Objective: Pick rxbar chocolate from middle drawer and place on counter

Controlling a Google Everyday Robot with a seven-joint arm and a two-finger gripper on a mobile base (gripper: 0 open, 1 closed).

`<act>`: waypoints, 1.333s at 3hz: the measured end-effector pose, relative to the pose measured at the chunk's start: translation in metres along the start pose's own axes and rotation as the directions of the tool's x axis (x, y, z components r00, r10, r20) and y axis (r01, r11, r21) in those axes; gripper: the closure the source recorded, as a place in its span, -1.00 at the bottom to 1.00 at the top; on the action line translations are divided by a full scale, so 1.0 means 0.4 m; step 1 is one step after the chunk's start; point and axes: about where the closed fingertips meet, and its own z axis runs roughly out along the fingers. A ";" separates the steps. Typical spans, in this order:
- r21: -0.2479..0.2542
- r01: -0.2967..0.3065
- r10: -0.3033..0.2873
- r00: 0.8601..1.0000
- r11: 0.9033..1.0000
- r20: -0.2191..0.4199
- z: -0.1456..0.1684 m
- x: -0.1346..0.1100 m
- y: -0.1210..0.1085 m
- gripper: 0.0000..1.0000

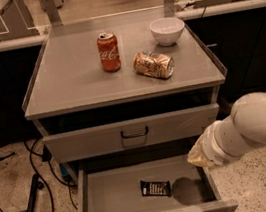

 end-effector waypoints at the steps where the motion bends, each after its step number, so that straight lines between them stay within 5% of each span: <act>1: 0.000 -0.020 0.019 0.999 1.000 0.035 0.125 0.035 0.020 1.00; 2: 0.008 -0.026 0.026 0.996 1.000 0.090 0.276 0.068 0.026 1.00; 4: 0.020 -0.027 0.025 0.996 0.999 0.090 0.322 0.092 0.035 1.00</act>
Offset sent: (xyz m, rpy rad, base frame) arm 0.0256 0.0261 -0.1797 0.1272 -0.0569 -0.0003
